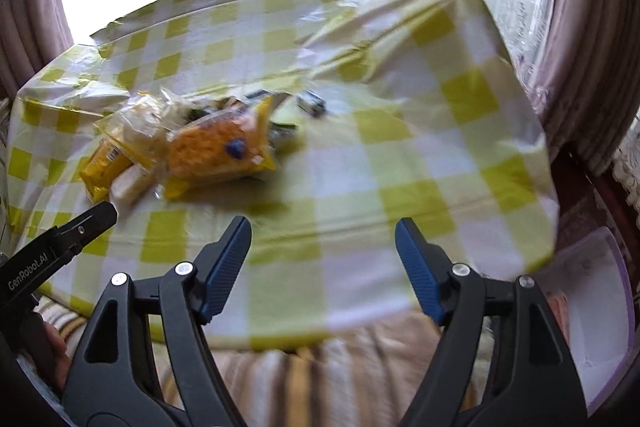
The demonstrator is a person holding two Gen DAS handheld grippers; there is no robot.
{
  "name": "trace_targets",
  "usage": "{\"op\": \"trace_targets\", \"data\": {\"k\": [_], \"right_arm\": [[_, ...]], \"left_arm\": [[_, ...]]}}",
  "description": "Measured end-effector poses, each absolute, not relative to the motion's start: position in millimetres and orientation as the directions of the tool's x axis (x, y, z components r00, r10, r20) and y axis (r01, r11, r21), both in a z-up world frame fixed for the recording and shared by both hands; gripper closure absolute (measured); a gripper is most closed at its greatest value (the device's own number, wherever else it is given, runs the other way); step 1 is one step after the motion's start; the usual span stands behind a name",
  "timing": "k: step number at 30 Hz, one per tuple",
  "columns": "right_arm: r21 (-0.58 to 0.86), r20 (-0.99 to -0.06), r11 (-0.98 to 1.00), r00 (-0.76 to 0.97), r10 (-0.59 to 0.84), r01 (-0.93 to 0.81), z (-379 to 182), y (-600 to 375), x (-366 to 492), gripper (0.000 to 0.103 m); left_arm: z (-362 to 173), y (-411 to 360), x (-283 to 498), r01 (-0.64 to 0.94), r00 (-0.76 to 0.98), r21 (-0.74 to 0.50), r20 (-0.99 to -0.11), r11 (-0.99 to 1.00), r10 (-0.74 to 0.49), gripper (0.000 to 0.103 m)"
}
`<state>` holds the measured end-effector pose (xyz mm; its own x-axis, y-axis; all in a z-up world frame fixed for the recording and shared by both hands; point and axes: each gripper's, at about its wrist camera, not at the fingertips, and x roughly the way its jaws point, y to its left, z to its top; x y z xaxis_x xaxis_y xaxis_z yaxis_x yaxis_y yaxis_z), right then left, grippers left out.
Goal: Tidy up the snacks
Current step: 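Move both open tools back over the remaining snacks, then grasp the orange cracker bag with the right tool while the left tool grasps the round bun bag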
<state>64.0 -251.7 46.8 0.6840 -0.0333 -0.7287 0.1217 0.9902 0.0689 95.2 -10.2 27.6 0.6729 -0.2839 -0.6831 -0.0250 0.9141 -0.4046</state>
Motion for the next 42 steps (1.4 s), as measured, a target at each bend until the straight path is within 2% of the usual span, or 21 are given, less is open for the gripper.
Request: {"op": "trace_targets", "data": {"k": [3,8,10,11,15,19,21,28,30,32,36,42], "right_arm": [[0.055,-0.716,0.993,0.697,-0.037,0.109,46.5,-233.6,78.5,0.018],[0.035,-0.707,0.998,0.707,-0.018,0.060,46.6,-206.6,99.6,0.017],[-0.063,-0.677,0.998,0.735,-0.026,-0.022,52.7,-188.6,108.5,0.015],[-0.114,-0.674,0.991,0.738,-0.030,-0.065,53.2,-181.0,113.5,0.013],[-0.324,-0.683,0.906,0.730,-0.023,-0.274,46.8,-156.4,134.9,0.013],[-0.560,-0.665,0.695,0.746,-0.051,-0.452,28.8,-131.8,143.1,0.013],[-0.599,-0.672,0.622,0.739,-0.050,-0.503,22.5,-126.1,146.8,0.013],[-0.482,-0.778,0.629,0.628,0.012,-0.610,12.7,-125.3,176.6,0.013],[-0.410,-0.814,0.674,0.580,0.034,-0.614,9.6,-129.5,185.0,0.023],[-0.361,-0.834,0.718,0.551,0.038,-0.595,5.7,-132.3,183.5,0.027],[-0.261,-0.846,0.839,0.531,0.039,-0.478,8.7,-146.3,177.5,0.037],[0.013,-0.858,0.982,0.502,0.109,-0.191,9.3,-179.7,156.9,0.042]], "left_arm": [[26.9,-1.4,100.7,-0.032,0.682,-0.410,-0.676,0.911,-0.280,0.037],[19.5,9.8,102.2,-0.055,0.691,-0.443,-0.664,0.895,-0.286,0.037],[16.0,11.1,101.7,-0.055,0.689,-0.456,-0.661,0.888,-0.296,0.037],[13.8,13.2,101.6,-0.057,0.690,-0.467,-0.657,0.882,-0.304,0.037],[9.7,22.4,100.9,-0.068,0.701,-0.510,-0.637,0.858,-0.322,0.037],[5.6,23.2,104.0,-0.062,0.699,-0.527,-0.629,0.848,-0.340,0.037],[3.6,24.4,104.5,-0.062,0.697,-0.536,-0.627,0.842,-0.348,0.037],[3.0,28.2,101.8,-0.057,0.705,-0.558,-0.609,0.828,-0.363,0.037],[3.2,28.9,101.4,-0.054,0.706,-0.561,-0.606,0.826,-0.365,0.037],[3.4,29.1,101.6,-0.053,0.707,-0.564,-0.604,0.824,-0.368,0.037],[4.9,28.9,101.3,-0.044,0.709,-0.566,-0.598,0.823,-0.373,0.037],[10.2,24.8,104.2,-0.015,0.714,-0.557,-0.587,0.831,-0.381,0.042]]}}
